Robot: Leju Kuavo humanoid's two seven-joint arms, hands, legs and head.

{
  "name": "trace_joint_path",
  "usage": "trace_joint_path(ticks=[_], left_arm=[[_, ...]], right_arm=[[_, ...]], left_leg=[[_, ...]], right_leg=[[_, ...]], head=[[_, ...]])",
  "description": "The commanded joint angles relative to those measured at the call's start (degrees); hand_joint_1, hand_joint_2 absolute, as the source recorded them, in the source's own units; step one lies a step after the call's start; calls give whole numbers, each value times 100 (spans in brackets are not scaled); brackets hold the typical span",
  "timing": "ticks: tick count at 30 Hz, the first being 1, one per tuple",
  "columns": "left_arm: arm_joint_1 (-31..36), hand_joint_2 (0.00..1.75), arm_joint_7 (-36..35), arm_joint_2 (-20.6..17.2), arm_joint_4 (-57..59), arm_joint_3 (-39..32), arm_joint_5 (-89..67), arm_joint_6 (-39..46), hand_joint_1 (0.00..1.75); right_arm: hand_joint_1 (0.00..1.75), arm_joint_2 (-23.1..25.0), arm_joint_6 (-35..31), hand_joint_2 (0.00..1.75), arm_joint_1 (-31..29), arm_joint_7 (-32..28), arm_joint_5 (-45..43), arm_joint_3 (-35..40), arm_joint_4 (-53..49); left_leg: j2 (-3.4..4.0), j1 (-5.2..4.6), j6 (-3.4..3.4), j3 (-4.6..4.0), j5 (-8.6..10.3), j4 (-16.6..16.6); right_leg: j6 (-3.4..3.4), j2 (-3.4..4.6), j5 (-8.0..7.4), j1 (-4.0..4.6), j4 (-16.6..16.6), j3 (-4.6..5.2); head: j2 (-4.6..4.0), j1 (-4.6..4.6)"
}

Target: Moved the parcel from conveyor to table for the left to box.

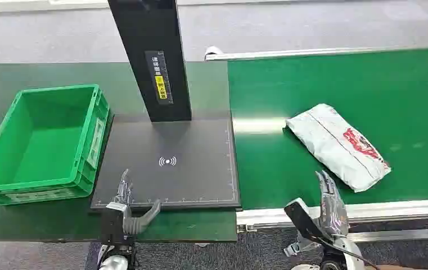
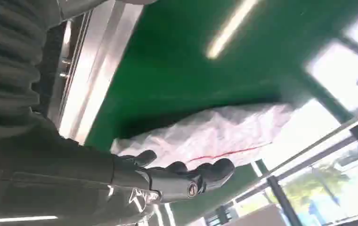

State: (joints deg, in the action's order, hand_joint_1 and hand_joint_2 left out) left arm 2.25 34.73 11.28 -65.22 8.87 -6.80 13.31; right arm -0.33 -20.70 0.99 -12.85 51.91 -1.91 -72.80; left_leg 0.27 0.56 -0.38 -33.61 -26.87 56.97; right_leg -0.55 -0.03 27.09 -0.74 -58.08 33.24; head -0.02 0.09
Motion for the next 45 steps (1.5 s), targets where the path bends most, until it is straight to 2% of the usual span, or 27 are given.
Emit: trace_joint_path(ticks=[1, 4, 9, 14, 21, 25, 30, 31, 33, 38, 45], left_arm=[[149, 175, 19, -102, 406, 64, 45, -87, 0], [222, 175, 87, -105, 528, 130, 102, -43, 0], [224, 175, 96, -107, 538, 140, 113, -30, 0], [293, 175, 79, -101, 526, 272, 131, -62, 0], [464, 175, 57, -71, 732, 424, 97, -130, 0], [531, 175, 33, -79, 742, 463, 94, -144, 0], [550, 175, 6, -107, 801, 519, 99, -173, 0], [556, 175, 8, -110, 836, 542, 102, -186, 0], [556, 175, 10, -102, 839, 545, 102, -179, 0], [637, 175, -31, -68, 925, 604, 129, -176, 0], [641, 175, -76, -62, 899, 586, 138, -167, 0]], right_arm=[[0, -38, -35, 175, -652, -140, -89, -843, 1218], [0, -118, -146, 175, -1357, -344, -94, -887, 2190], [0, -122, -210, 175, -1469, -385, -83, -890, 2382], [0, -201, -224, 175, -2401, -306, 114, -873, 3525], [0, -256, -113, 175, -3038, -304, 217, -774, 4498], [0, -146, -187, 175, -3201, 256, 592, -548, 4750], [0, -180, -172, 175, -3248, 639, 937, -384, 4853], [0, -223, -224, 175, -3250, 902, 1165, -274, 4882], [0, -234, -213, 175, -3249, 908, 1171, -275, 4888], [0, -382, -401, 175, -3249, 2092, 2381, 75, 4946], [0, -394, -488, 175, -3302, 2296, 2868, 53, 4721]], left_leg=[[0, 1, 2, 12, 2, -9], [14, 3, 2, 12, 2, -8], [5, 1, 2, 16, 6, -11], [22, -1, 2, 13, 0, -4], [14, 0, 3, 13, 5, -5], [14, 2, 1, 14, 1, -5], [7, 1, 2, 15, 3, -7], [6, 0, 2, 14, 2, -5], [1, -1, 2, 6, 2, -1], [-5, -1, 2, 5, 4, 0], [-5, -1, 2, 9, 6, -5]], right_leg=[[2, 1, -3, 1, 10, -13], [1, 14, -8, 3, 14, -13], [2, 2, -8, 2, 15, -17], [1, 21, -8, 0, 7, -7], [1, 12, -9, 1, 9, -11], [2, 15, -8, 2, 8, -11], [2, 11, -8, 2, 10, -13], [2, 11, -7, 1, 7, -12], [-1, 5, -5, -1, 2, -6], [0, 0, -5, 0, 3, -7], [2, -2, -7, 0, 7, -11]], head=[[0, 0], [0, 2], [2, 0], [0, -2], [0, 0], [2, 0], [2, 0], [0, -2], [2, -2], [0, 0], [0, 0]])
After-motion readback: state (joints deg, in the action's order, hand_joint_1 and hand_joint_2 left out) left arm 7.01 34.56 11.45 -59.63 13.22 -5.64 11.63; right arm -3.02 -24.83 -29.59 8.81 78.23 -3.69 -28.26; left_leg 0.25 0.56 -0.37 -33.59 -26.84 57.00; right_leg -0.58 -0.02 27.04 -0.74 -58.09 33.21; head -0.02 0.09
